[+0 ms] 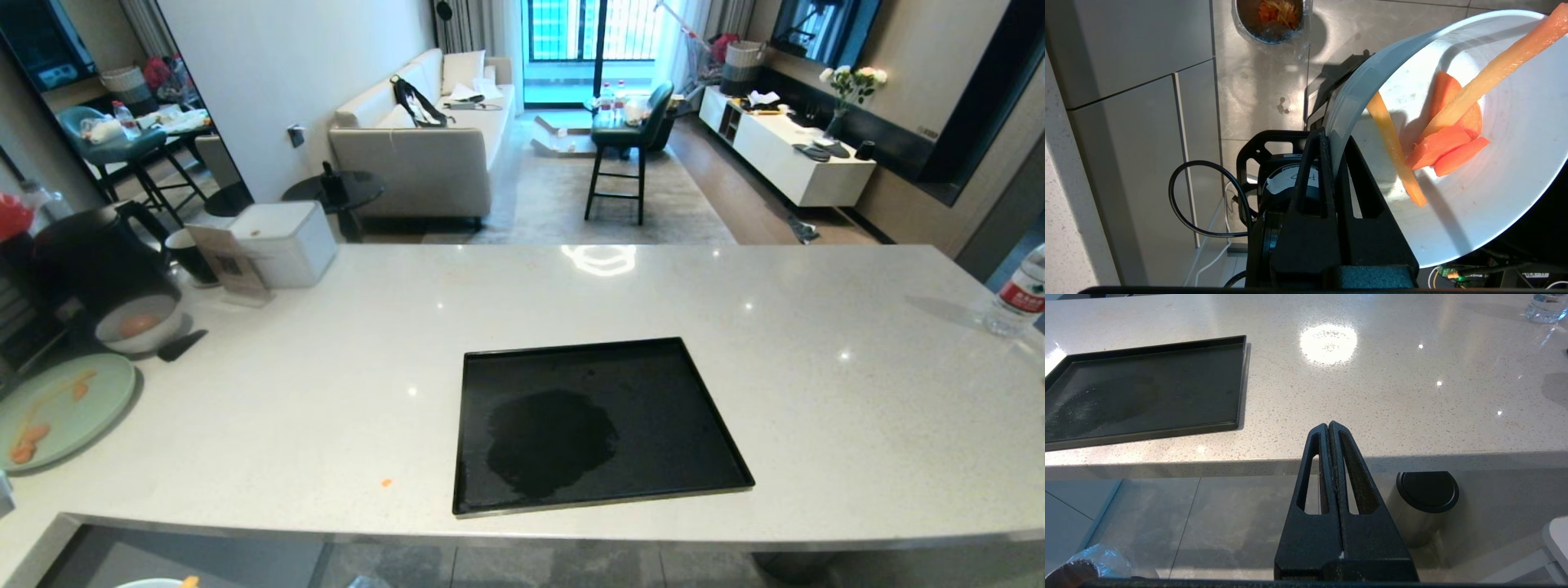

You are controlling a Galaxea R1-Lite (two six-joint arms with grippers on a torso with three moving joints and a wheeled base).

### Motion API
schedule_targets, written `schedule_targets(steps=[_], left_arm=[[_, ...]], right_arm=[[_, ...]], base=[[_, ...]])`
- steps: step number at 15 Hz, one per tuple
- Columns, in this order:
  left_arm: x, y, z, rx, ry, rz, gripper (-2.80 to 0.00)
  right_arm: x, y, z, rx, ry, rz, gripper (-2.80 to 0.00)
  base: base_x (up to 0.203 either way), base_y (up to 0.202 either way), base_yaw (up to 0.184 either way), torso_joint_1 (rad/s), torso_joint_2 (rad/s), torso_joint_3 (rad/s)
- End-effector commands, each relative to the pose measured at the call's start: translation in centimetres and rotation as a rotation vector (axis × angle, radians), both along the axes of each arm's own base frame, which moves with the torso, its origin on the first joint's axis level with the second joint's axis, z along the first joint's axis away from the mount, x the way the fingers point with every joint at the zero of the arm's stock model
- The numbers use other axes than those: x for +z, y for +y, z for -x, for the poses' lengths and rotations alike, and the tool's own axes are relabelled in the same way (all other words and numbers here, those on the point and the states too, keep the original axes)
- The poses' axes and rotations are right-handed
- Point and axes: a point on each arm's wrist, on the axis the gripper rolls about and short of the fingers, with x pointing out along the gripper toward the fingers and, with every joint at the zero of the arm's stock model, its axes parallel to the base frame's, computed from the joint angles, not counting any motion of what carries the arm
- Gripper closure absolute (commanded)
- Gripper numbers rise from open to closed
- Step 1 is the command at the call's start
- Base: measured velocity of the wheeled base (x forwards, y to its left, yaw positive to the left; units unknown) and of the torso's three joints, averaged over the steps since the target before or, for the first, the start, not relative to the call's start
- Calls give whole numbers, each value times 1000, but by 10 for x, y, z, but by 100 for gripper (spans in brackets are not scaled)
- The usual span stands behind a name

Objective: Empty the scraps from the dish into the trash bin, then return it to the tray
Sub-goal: Move the bowl over the trash can

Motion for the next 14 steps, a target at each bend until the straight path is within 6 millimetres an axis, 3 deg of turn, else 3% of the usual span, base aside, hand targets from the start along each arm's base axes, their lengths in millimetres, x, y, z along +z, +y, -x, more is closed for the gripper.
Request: schedule_targets(steps=[1,14], left_arm=[[0,0,0,7,5,3,0],[0,0,0,7,5,4,0]], right_arm=[[0,0,0,0,0,-1,0],[0,0,0,0,0,-1,0]], base=[[0,0,0,0,0,0],[0,0,0,0,0,0]])
